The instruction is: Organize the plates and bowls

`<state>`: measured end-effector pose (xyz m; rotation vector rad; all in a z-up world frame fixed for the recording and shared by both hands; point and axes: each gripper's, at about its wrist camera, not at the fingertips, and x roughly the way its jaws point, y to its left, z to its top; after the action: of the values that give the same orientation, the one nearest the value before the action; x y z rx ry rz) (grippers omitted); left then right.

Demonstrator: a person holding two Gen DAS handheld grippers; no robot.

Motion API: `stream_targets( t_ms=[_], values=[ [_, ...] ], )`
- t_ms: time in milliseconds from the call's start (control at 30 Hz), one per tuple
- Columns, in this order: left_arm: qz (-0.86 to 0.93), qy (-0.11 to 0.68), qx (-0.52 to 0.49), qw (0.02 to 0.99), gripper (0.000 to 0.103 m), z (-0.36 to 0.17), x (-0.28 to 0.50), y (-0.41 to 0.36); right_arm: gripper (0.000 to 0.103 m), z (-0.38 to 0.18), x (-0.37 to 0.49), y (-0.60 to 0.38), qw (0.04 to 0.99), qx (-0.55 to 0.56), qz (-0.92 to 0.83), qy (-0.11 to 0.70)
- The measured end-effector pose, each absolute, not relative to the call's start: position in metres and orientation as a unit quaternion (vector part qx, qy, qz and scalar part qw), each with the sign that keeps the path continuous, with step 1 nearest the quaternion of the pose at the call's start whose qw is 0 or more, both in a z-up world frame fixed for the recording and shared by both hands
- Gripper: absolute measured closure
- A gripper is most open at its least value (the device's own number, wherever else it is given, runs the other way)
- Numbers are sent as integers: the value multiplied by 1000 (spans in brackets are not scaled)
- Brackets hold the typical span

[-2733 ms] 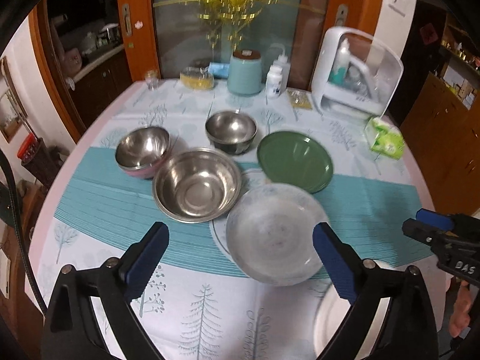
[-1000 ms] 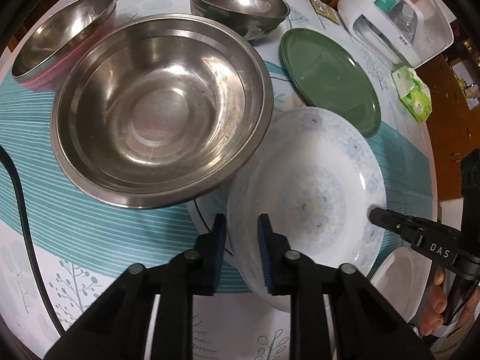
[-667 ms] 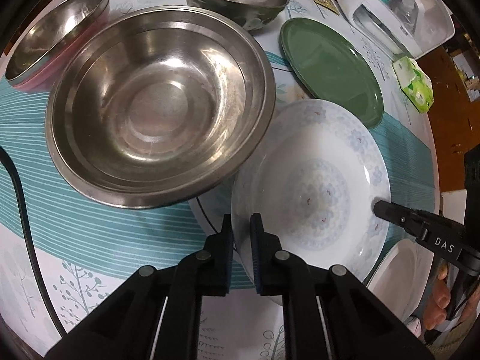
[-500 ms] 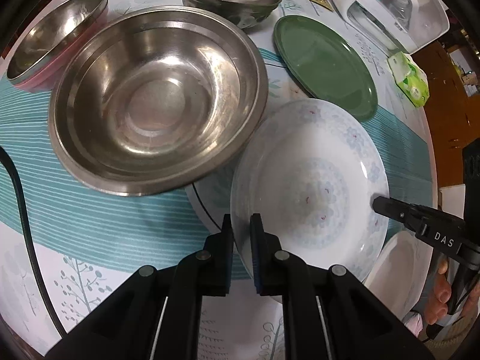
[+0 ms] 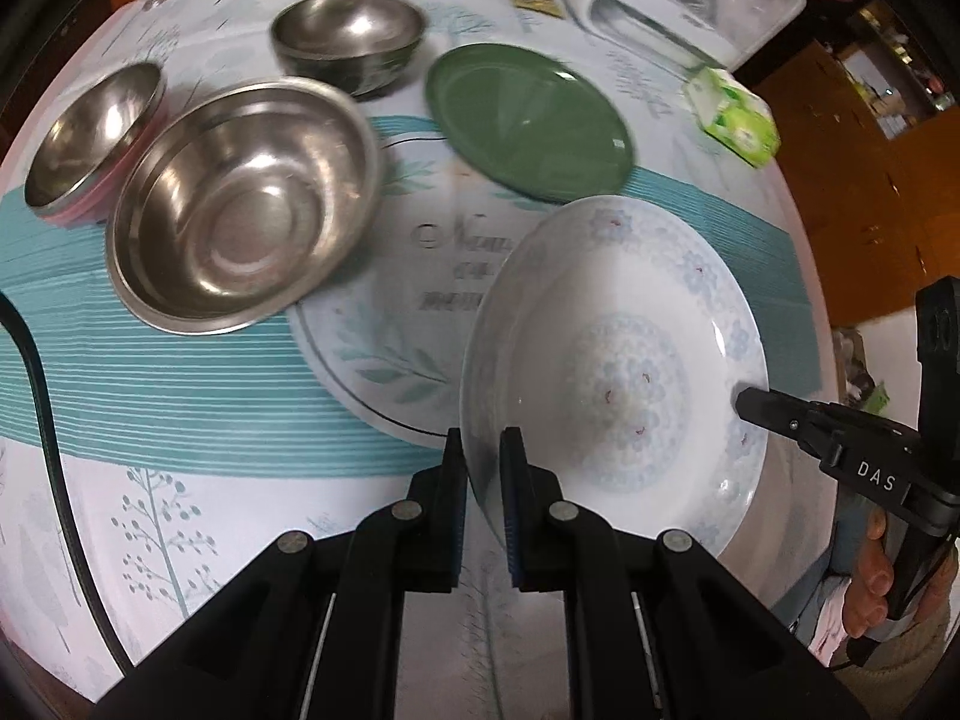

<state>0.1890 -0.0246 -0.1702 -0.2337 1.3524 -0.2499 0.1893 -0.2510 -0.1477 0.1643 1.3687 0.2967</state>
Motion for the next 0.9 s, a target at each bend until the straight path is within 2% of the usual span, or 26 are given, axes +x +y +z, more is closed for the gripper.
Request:
stream_targets(
  t_ms=[367, 900],
  values=[
    [-140, 606, -94, 777, 95, -141, 141, -94, 96, -118, 130, -315, 780, 74, 121, 609],
    [-136, 647, -80, 746, 93, -200, 85, -165, 96, -161, 84, -382, 765, 50, 116, 632]
  ],
)
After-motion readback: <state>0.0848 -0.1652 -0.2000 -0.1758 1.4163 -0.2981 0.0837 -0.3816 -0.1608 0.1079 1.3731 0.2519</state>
